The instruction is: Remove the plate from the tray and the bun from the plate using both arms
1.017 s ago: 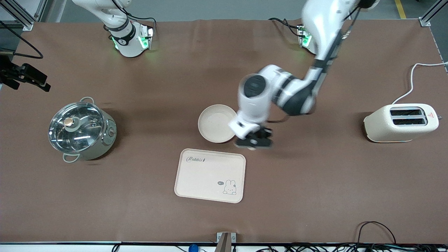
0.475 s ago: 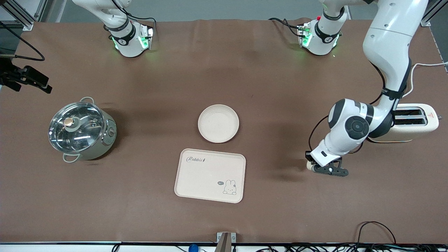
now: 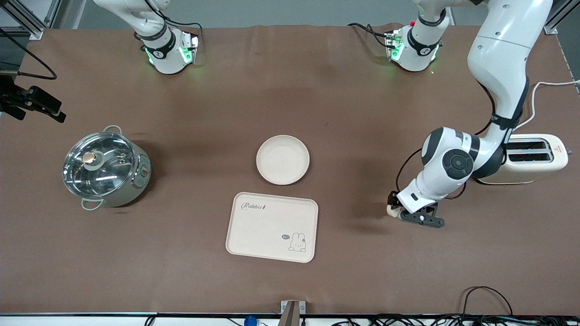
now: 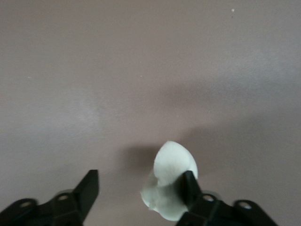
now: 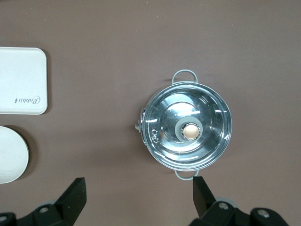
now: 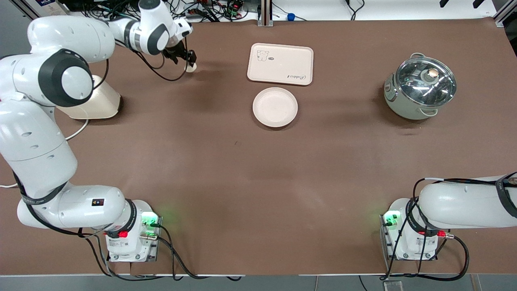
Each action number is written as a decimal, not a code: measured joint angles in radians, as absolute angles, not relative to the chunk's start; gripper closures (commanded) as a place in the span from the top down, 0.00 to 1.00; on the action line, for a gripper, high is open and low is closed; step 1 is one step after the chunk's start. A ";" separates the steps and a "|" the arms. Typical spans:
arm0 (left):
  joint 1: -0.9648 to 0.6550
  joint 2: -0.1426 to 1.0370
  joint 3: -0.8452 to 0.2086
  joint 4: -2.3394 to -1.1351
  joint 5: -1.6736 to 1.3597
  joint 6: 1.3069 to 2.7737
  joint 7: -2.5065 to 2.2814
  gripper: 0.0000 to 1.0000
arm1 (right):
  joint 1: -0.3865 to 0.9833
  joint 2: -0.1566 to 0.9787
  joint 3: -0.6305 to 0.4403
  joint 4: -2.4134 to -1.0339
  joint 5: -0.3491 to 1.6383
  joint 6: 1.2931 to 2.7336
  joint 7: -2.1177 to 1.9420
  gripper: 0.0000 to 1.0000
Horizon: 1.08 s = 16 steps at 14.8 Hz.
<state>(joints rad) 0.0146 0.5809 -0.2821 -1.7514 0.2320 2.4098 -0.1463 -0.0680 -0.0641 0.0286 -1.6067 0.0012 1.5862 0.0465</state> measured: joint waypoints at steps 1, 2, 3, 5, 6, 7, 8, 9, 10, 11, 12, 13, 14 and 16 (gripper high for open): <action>0.015 0.559 -0.285 -1.725 0.232 2.346 -0.146 1.00 | -0.068 -0.064 0.029 -1.607 0.001 1.587 0.046 1.00; 0.015 0.535 -0.287 -1.692 0.232 2.275 -0.146 1.00 | -0.068 -0.064 0.030 -1.606 0.001 1.587 0.046 1.00; 0.015 0.512 -0.289 -1.654 0.232 2.206 -0.146 1.00 | -0.068 -0.064 0.031 -1.606 0.001 1.588 0.046 1.00; 0.015 0.480 -0.289 -1.603 0.232 2.120 -0.145 1.00 | -0.068 -0.064 0.034 -1.606 0.001 1.588 0.046 1.00; 0.015 0.471 -0.289 -1.595 0.232 2.105 -0.145 1.00 | -0.068 -0.064 0.036 -1.606 0.001 1.588 0.046 1.00; 0.015 0.465 -0.289 -1.592 0.232 2.102 -0.145 1.00 | -0.068 -0.064 0.039 -1.606 0.001 1.588 0.046 1.00; 0.015 0.460 -0.289 -1.588 0.232 2.102 -0.145 1.00 | -0.068 -0.064 0.040 -1.606 0.001 1.588 0.046 1.00; 0.015 0.451 -0.290 -1.581 0.225 2.102 -0.145 1.00 | -0.068 -0.064 0.041 -1.606 0.001 1.588 0.046 1.00; 0.015 0.431 -0.289 -1.573 0.201 2.094 -0.145 1.00 | -0.067 -0.064 0.042 -1.606 0.001 1.588 0.045 1.00; 0.015 0.398 -0.287 -1.564 0.164 2.069 -0.145 1.00 | -0.067 -0.064 0.043 -1.606 0.001 1.588 0.045 1.00; 0.014 0.353 -0.277 -1.554 0.126 2.031 -0.145 1.00 | -0.067 -0.064 0.043 -1.606 0.001 1.588 0.045 1.00; 0.010 0.298 -0.259 -1.547 0.099 1.978 -0.144 1.00 | -0.067 -0.064 0.043 -1.606 0.001 1.587 0.045 1.00; 0.001 0.234 -0.236 -1.544 0.083 1.918 -0.143 1.00 | -0.067 -0.064 0.044 -1.606 0.001 1.587 0.045 1.00; -0.015 0.115 -0.199 -1.545 0.065 1.818 -0.141 1.00 | -0.067 -0.064 0.044 -1.606 0.001 1.587 0.045 1.00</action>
<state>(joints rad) -0.0149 0.1150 -0.1994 -1.5449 0.0653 1.8178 -0.1409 -0.0666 -0.0643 0.0440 -1.6057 0.0012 1.5870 0.0449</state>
